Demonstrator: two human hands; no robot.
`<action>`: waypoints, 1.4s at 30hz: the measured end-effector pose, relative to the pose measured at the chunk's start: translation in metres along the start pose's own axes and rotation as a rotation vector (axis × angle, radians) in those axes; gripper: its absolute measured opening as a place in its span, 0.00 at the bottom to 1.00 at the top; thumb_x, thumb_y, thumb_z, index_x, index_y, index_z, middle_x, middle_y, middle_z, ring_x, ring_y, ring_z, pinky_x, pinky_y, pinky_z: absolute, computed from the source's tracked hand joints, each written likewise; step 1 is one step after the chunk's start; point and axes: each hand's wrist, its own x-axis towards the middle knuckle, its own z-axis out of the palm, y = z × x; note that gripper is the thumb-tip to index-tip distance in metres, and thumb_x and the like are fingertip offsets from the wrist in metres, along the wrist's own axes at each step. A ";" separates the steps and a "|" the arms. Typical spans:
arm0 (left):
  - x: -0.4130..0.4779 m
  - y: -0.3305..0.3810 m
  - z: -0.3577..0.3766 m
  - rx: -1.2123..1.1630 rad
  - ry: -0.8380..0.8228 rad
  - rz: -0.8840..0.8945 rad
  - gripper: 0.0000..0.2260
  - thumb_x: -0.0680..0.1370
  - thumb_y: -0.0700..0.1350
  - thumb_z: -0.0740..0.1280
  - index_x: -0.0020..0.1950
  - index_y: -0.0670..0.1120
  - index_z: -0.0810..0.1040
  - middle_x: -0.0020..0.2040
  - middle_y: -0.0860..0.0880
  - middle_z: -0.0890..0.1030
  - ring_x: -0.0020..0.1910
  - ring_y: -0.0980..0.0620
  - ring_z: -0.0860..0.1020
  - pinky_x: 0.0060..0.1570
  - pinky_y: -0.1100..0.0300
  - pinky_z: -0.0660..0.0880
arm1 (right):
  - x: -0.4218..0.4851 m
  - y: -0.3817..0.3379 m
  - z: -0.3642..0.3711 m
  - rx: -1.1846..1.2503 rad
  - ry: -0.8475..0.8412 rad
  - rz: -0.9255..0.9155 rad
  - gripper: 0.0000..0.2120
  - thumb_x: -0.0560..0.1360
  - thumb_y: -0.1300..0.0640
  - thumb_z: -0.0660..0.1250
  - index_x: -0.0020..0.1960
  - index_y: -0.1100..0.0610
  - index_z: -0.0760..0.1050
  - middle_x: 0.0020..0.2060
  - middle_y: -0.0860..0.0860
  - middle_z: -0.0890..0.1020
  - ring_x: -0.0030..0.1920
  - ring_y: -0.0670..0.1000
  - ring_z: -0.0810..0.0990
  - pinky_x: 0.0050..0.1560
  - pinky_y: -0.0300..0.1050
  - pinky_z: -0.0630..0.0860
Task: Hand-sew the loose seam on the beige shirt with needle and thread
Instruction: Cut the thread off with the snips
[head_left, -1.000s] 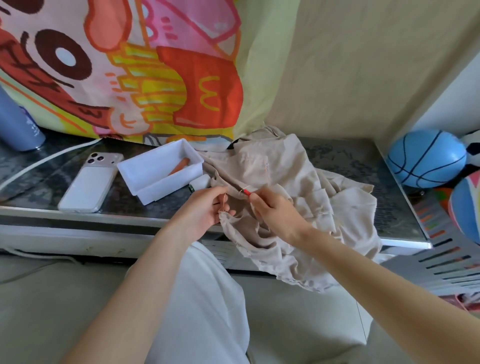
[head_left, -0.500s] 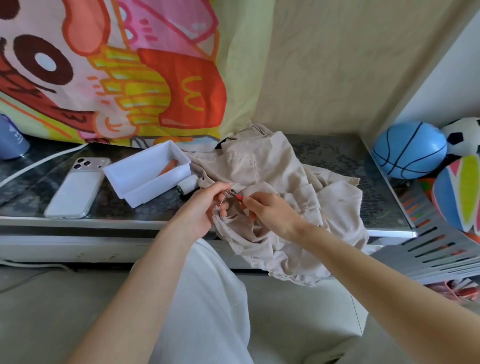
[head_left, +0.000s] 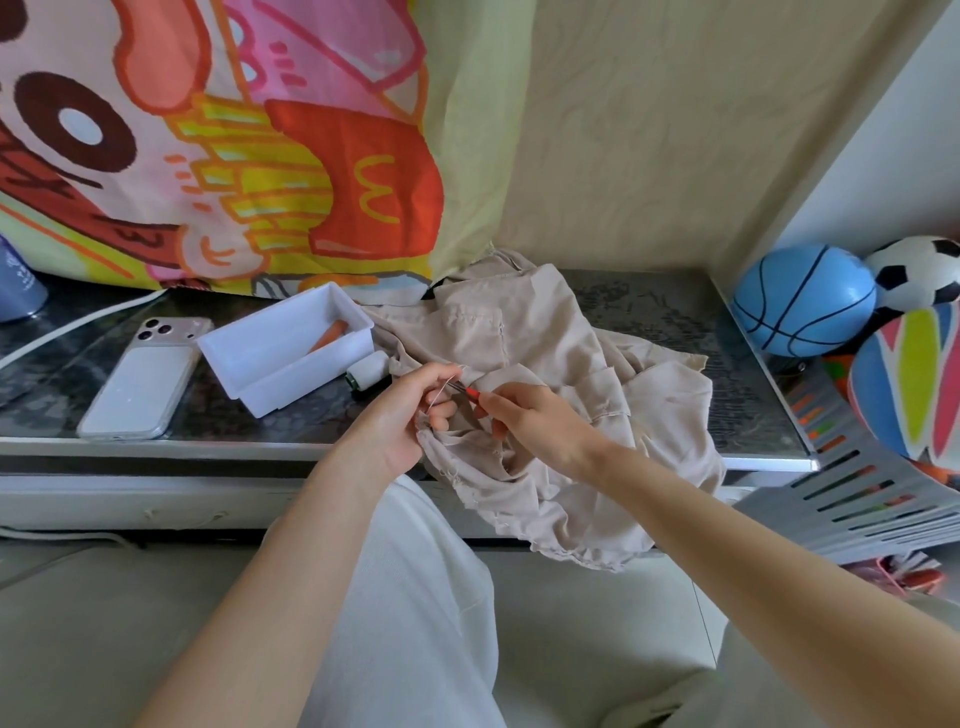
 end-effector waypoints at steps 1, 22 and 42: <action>0.000 0.000 0.000 -0.027 -0.008 0.000 0.19 0.79 0.43 0.62 0.27 0.47 0.66 0.22 0.53 0.61 0.19 0.59 0.59 0.17 0.70 0.58 | 0.000 0.000 0.000 0.025 -0.004 0.009 0.19 0.81 0.52 0.57 0.49 0.68 0.76 0.35 0.53 0.75 0.35 0.48 0.71 0.36 0.35 0.69; -0.006 0.004 0.011 -0.150 -0.002 0.007 0.10 0.79 0.41 0.60 0.38 0.44 0.71 0.18 0.55 0.62 0.14 0.58 0.58 0.13 0.71 0.55 | -0.004 0.004 0.000 0.161 -0.025 0.048 0.15 0.81 0.53 0.56 0.39 0.56 0.74 0.32 0.50 0.75 0.32 0.46 0.72 0.37 0.41 0.71; -0.003 0.004 0.011 -0.219 -0.122 -0.073 0.23 0.80 0.41 0.57 0.23 0.46 0.69 0.18 0.55 0.59 0.13 0.57 0.58 0.12 0.68 0.56 | -0.010 -0.005 -0.001 0.400 -0.045 0.026 0.15 0.82 0.54 0.55 0.39 0.59 0.69 0.30 0.50 0.71 0.20 0.40 0.65 0.24 0.35 0.60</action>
